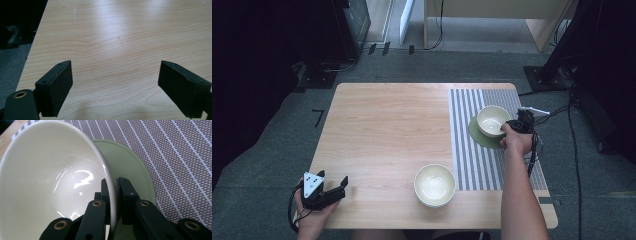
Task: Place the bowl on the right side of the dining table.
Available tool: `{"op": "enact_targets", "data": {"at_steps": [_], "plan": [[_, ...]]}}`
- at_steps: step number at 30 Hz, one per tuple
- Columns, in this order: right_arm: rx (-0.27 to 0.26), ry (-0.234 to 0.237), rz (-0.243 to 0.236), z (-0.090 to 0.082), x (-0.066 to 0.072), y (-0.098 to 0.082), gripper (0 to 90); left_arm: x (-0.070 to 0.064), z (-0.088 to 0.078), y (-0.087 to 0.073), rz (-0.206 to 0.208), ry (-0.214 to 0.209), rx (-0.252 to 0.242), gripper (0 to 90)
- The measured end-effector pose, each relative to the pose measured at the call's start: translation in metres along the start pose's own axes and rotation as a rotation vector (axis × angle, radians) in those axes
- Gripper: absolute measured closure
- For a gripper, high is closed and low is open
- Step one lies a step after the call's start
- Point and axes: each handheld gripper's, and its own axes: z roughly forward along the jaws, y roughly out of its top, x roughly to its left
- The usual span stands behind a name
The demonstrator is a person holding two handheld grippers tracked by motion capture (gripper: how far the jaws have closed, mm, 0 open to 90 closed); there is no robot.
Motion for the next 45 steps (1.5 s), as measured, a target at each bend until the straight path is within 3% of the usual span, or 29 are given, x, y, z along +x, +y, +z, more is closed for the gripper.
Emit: {"op": "enact_targets", "data": {"at_steps": [9,12,19,24,28,30,32,45], "plan": [[-0.033,0.056,-0.025,-0.006,-0.006,0.001,76.9,0.000,0.000,0.000,0.002,0.000,-0.001,12.4],[-0.049,0.110,-0.013,-0.009,-0.010,0.000,66.8,0.000,0.000,0.000,0.002,-0.001,-0.002,12.4],[-0.049,0.187,-0.071,-0.012,-0.013,-0.004,49.5,0.000,0.000,0.000,0.004,0.001,-0.002,12.4],[-0.086,0.160,-0.127,-0.018,-0.013,-0.006,39.6,-0.001,0.000,0.000,0.004,0.002,-0.002,12.4],[-0.097,0.148,-0.155,-0.022,-0.013,-0.009,35.9,-0.001,0.000,0.000,0.004,0.003,-0.002,12.4],[-0.104,0.169,-0.179,-0.024,-0.014,-0.011,32.8,-0.001,0.000,0.000,0.004,0.003,-0.002,12.4],[-0.118,0.148,-0.192,-0.026,-0.014,-0.013,32.7,-0.001,0.000,0.000,0.004,0.002,-0.002,12.4],[-0.289,0.164,-0.283,-0.047,-0.012,-0.029,9.9,-0.001,0.000,0.000,0.002,0.002,-0.003,12.4]]}}
